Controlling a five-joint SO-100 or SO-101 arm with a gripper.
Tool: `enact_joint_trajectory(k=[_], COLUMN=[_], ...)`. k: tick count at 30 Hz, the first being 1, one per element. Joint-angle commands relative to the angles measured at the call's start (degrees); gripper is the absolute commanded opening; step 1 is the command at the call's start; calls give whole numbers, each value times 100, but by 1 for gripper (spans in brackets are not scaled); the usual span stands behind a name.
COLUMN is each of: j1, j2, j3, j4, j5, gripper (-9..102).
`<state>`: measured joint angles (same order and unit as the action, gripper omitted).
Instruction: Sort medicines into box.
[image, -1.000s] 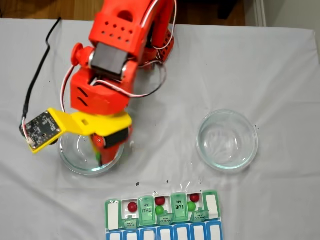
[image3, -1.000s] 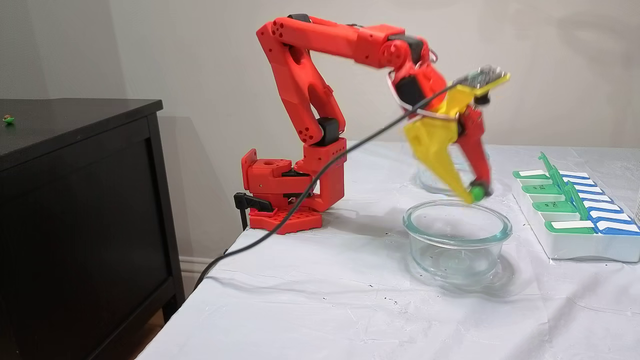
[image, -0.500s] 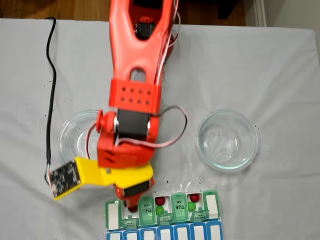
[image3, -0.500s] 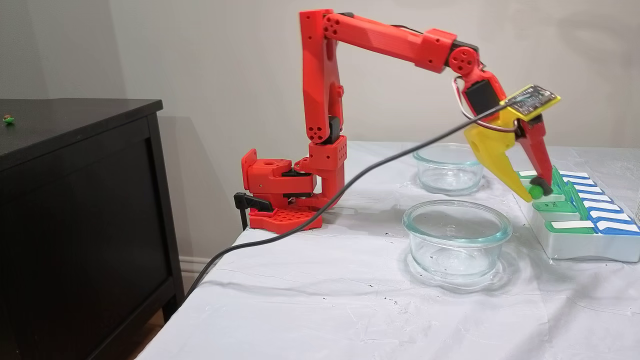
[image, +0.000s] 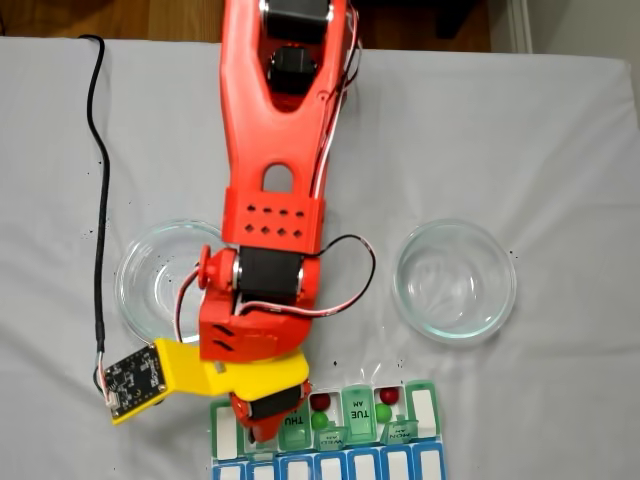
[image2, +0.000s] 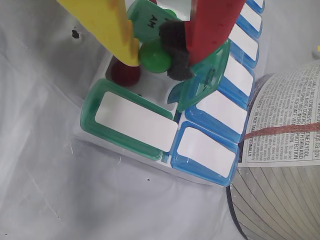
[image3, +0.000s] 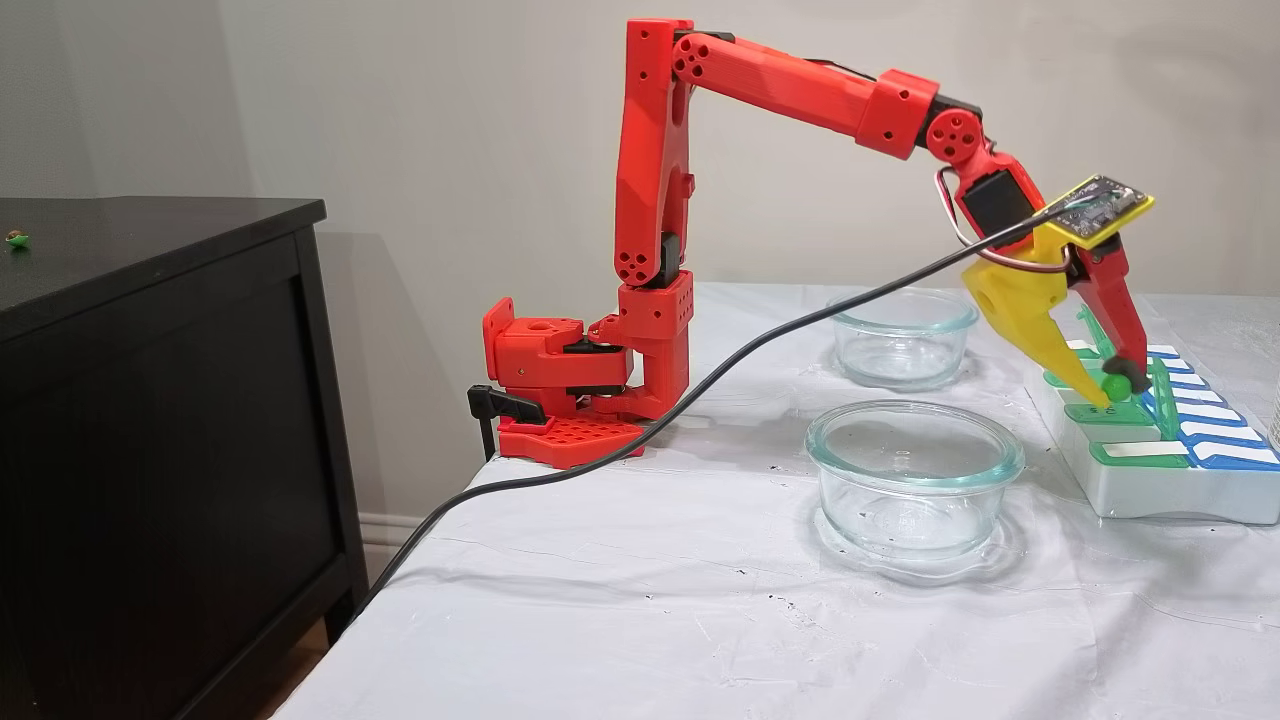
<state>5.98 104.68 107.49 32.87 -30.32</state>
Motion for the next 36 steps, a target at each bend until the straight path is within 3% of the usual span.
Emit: enact_joint_trajectory(k=[1, 13, 17, 23, 29, 31, 32, 36], j1=[-149, -193, -193, -202, -193, -246, -308, -606], j2=[229, 378, 308, 299, 299, 483, 668, 1591], j3=[-360, 167, 193, 308, 290, 290, 325, 369], j4=[-185, -835, -932, -1011, -1063, -958, -896, -325], j5=[-35, -281, -343, -413, -404, -378, -352, 158], gripper=[0, 0, 11, 16, 16, 10, 0, 0])
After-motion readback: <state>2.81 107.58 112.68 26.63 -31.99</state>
